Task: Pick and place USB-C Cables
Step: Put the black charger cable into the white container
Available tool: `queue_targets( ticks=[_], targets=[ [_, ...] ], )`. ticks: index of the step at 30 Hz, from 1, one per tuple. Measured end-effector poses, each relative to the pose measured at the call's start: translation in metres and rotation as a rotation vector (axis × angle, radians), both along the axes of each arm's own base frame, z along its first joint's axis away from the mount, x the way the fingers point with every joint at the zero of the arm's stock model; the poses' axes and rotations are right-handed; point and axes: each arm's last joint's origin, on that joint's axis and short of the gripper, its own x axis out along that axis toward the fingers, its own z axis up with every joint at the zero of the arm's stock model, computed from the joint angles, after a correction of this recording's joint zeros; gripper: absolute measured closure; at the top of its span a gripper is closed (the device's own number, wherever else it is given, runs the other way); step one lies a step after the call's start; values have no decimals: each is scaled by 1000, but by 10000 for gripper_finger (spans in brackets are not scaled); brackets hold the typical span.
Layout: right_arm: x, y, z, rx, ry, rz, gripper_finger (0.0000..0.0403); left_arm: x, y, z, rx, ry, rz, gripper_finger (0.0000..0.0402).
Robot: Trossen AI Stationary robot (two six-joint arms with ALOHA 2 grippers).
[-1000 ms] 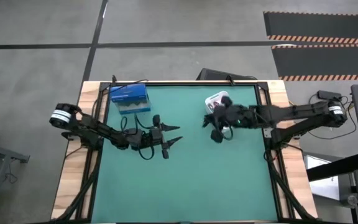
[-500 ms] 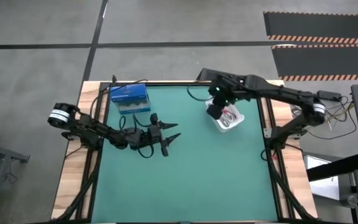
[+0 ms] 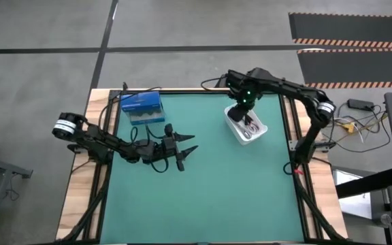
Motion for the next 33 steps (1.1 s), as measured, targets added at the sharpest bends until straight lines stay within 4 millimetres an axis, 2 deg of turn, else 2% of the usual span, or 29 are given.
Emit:
queue_targets(
  ticks=[8, 18, 27, 33],
  targets=[
    [0, -23, -31, 69, 93, -37, 380, 0, 0, -1, 3, 14, 0, 221],
    [8, -27, -58, 177, 135, -20, 380, 0, 1, -4, 4, 42, 33, 221],
    [11, -29, -69, 205, 155, -17, 380, 0, 2, -5, 4, 48, 45, 221],
    [12, -30, -70, 196, 143, -18, 380, 0, 2, -5, 4, 49, 45, 221]
  ],
)
